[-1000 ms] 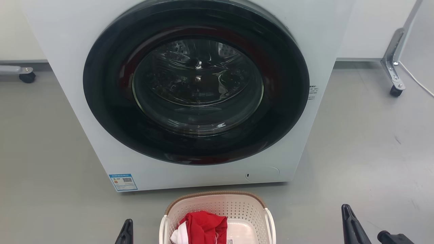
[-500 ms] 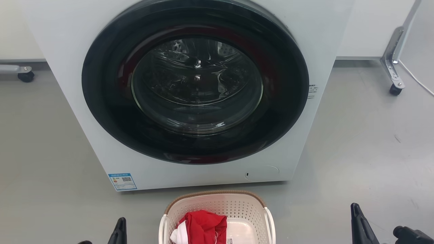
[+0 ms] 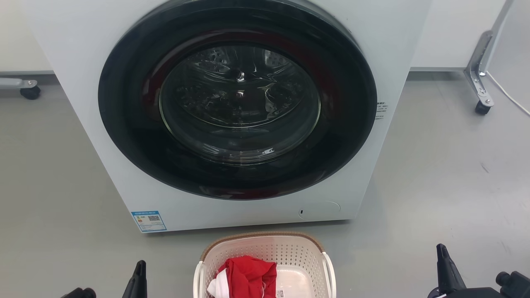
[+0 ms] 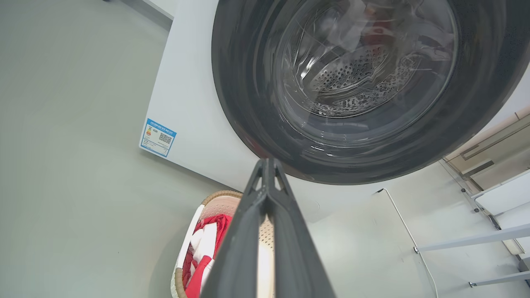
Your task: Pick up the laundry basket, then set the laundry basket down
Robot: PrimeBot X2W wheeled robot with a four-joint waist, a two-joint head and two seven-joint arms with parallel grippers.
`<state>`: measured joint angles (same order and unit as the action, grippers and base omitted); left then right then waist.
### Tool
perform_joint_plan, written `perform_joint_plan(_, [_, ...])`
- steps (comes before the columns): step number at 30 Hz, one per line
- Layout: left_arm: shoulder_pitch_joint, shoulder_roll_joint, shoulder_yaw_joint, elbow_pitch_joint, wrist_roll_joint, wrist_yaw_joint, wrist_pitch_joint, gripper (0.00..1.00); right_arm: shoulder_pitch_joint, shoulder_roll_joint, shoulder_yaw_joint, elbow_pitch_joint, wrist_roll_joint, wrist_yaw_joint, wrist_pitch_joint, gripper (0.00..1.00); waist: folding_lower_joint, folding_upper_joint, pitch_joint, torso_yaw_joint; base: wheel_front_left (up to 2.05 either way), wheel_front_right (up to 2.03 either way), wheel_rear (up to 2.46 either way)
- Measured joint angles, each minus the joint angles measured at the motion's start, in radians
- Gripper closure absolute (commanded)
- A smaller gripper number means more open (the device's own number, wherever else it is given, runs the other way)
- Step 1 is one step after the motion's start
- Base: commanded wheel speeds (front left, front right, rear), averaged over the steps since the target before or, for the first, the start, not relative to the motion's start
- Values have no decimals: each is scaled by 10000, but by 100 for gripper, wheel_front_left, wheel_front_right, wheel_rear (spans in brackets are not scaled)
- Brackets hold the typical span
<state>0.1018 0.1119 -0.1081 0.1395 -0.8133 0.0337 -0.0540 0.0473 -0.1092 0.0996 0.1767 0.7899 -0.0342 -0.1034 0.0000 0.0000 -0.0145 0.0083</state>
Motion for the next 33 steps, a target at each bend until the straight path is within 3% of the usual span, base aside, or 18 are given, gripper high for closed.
perform_joint_plan(33, [-910, -378, 1068, 846, -4286, -846, 907, 100, -683, 355, -1281, 665, 4416, 838, 1212, 100, 0, 0, 90, -46, 0, 0, 0])
